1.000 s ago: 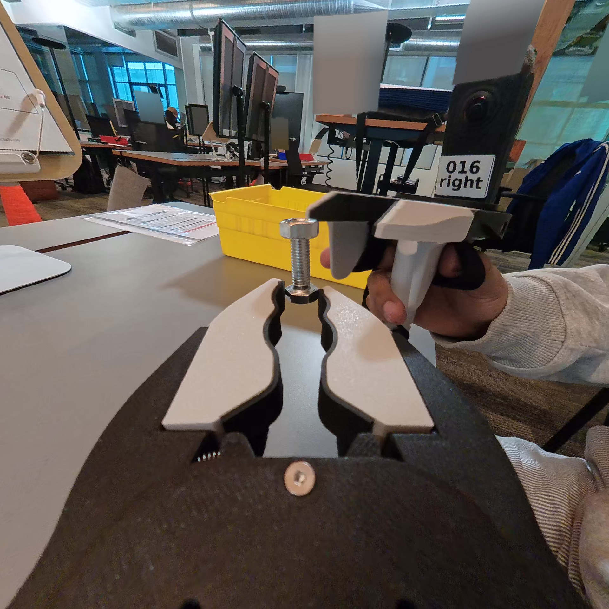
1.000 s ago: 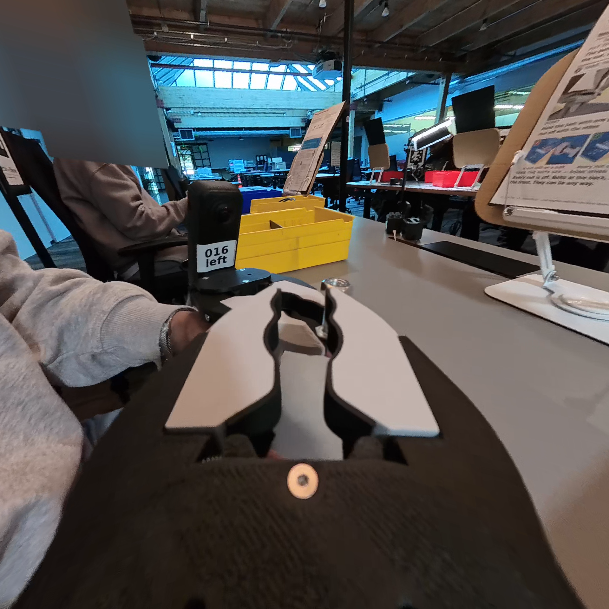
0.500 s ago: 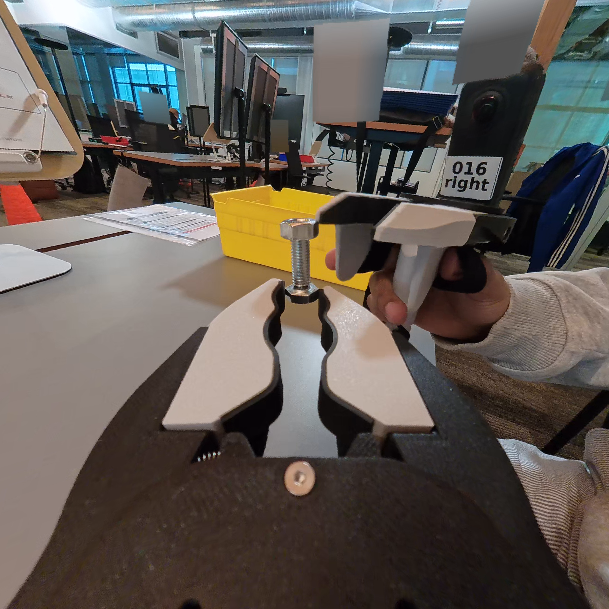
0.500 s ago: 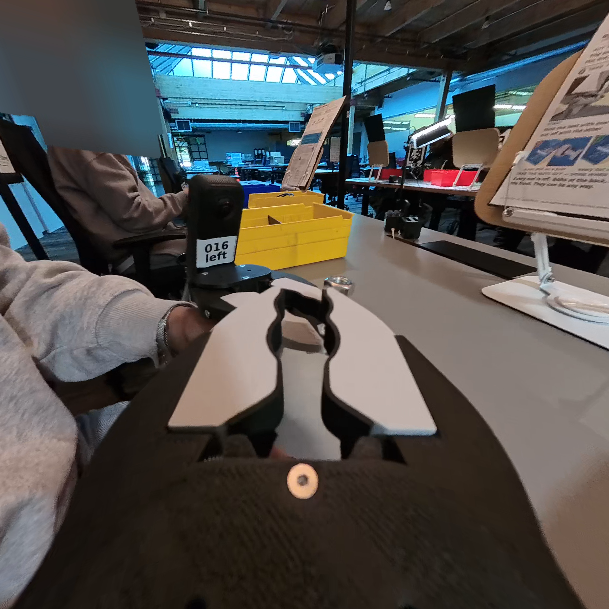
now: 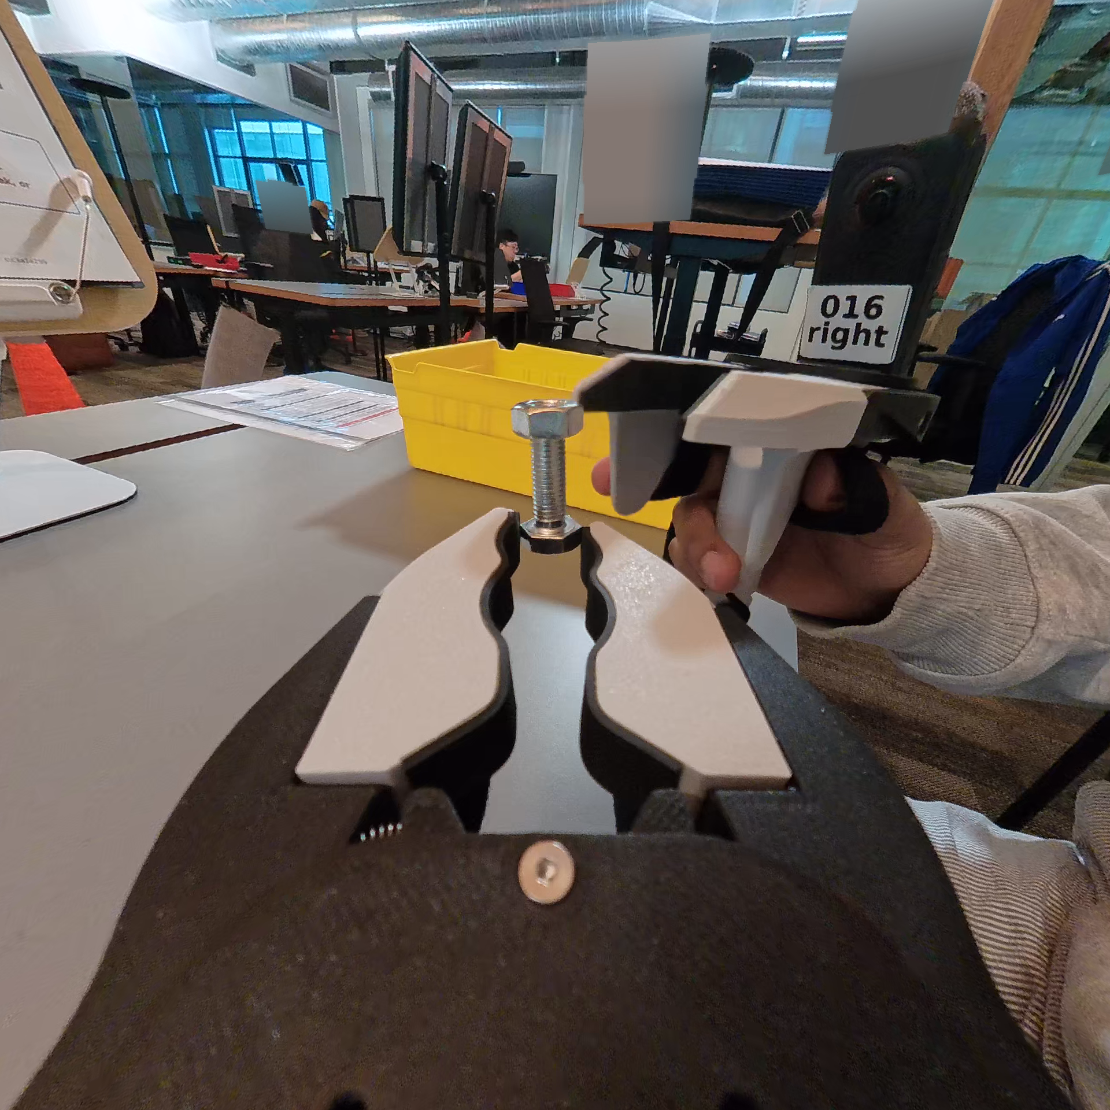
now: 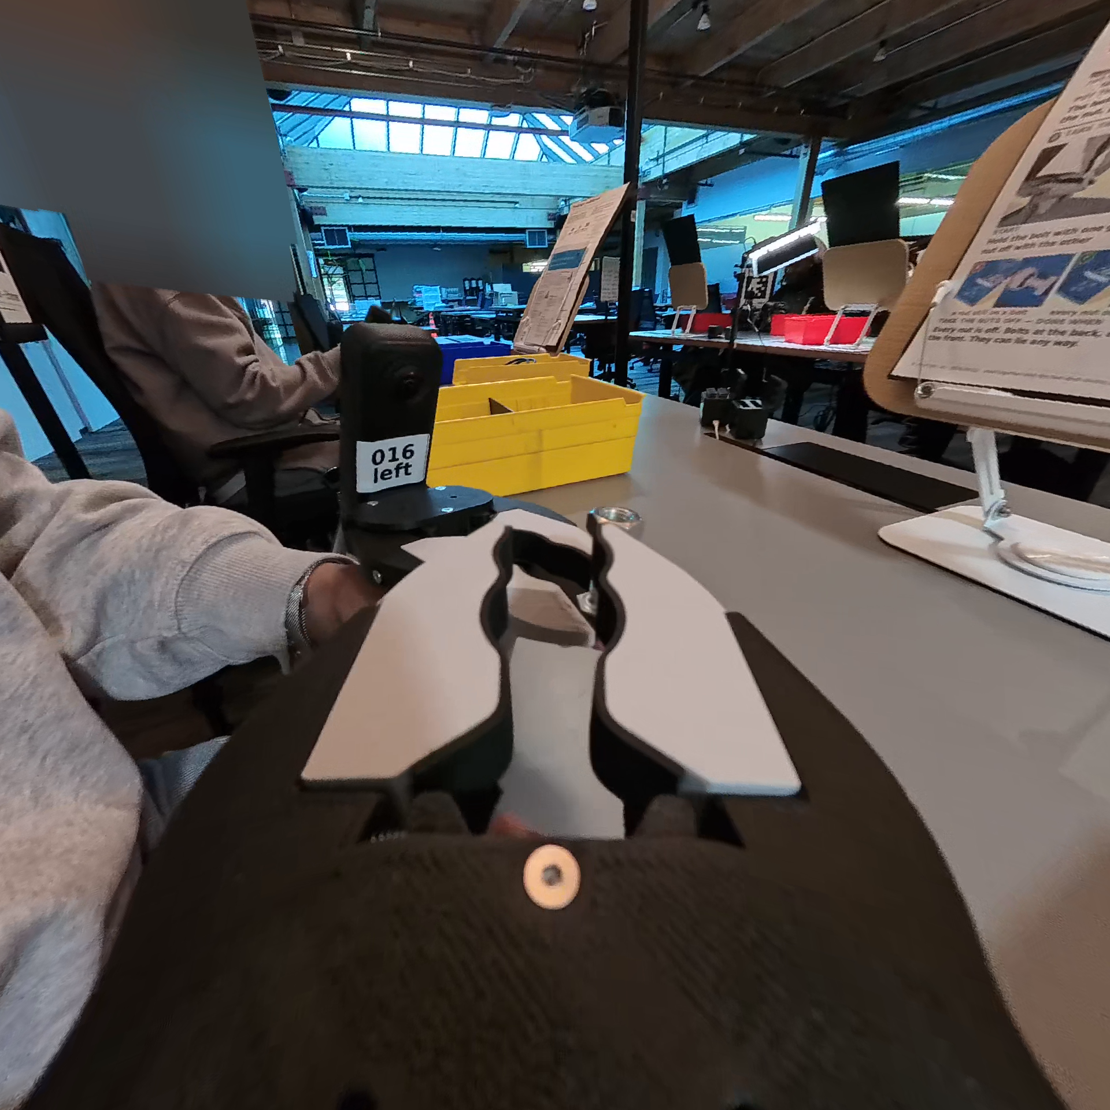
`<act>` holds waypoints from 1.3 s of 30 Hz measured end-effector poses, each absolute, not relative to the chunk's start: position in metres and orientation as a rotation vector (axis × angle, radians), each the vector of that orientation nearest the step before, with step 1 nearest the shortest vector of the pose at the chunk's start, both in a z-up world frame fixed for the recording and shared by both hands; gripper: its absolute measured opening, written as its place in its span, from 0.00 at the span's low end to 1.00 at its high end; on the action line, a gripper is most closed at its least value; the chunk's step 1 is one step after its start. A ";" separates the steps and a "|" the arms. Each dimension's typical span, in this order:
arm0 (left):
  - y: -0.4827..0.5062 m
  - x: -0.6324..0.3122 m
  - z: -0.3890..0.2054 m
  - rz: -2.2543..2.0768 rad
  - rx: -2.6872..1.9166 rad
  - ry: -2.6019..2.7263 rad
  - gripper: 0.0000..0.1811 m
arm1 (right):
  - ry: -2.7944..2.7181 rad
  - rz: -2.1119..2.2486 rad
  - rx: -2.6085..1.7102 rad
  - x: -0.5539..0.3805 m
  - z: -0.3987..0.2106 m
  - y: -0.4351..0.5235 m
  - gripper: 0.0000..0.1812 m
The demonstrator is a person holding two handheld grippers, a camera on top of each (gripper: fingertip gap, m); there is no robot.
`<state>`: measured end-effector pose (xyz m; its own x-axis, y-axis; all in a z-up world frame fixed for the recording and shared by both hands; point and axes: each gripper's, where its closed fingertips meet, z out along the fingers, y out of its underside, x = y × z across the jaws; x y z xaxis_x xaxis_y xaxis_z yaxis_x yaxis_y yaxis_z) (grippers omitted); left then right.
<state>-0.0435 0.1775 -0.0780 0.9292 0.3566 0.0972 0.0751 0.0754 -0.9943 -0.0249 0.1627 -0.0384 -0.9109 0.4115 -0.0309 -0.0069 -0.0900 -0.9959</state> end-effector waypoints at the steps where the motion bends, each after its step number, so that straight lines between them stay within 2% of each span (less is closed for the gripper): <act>1: 0.177 -0.043 -0.078 0.218 -1.490 -0.355 0.12 | -1.883 2.082 -0.447 -0.026 -0.037 0.164 0.15; 5: 0.178 -0.043 -0.078 0.219 -1.490 -0.354 0.12 | -1.815 2.075 -0.467 -0.033 -0.034 0.168 0.27; 7: 0.177 -0.044 -0.078 0.219 -1.490 -0.355 0.12 | -1.823 2.075 -0.465 -0.033 -0.036 0.166 0.29; 10: 0.177 -0.044 -0.078 0.221 -1.489 -0.357 0.12 | -1.869 2.094 -0.437 -0.027 -0.038 0.161 0.27; 15: 0.176 -0.045 -0.078 0.221 -1.489 -0.359 0.12 | -1.902 2.071 -0.417 -0.024 -0.040 0.161 0.16; 18: 0.176 -0.044 -0.078 0.220 -1.491 -0.357 0.12 | -1.881 2.075 -0.438 -0.027 -0.039 0.164 0.17; 22: 0.177 -0.044 -0.078 0.216 -1.493 -0.357 0.11 | -1.819 2.073 -0.453 -0.032 -0.036 0.167 0.28; 25: 0.176 -0.044 -0.079 0.215 -1.494 -0.358 0.11 | -1.825 2.074 -0.435 -0.030 -0.036 0.164 0.31; 28: 0.176 -0.045 -0.078 0.214 -1.493 -0.359 0.11 | -1.856 2.076 -0.401 -0.025 -0.038 0.159 0.29; 32: 0.174 -0.046 -0.079 0.215 -1.493 -0.363 0.11 | -1.929 2.090 -0.375 -0.017 -0.042 0.154 0.19; 34: 0.175 -0.046 -0.079 0.215 -1.496 -0.361 0.11 | -1.921 2.090 -0.386 -0.019 -0.041 0.156 0.18; 39: 0.176 -0.044 -0.079 0.216 -1.505 -0.351 0.11 | -1.811 2.068 -0.411 -0.029 -0.034 0.163 0.31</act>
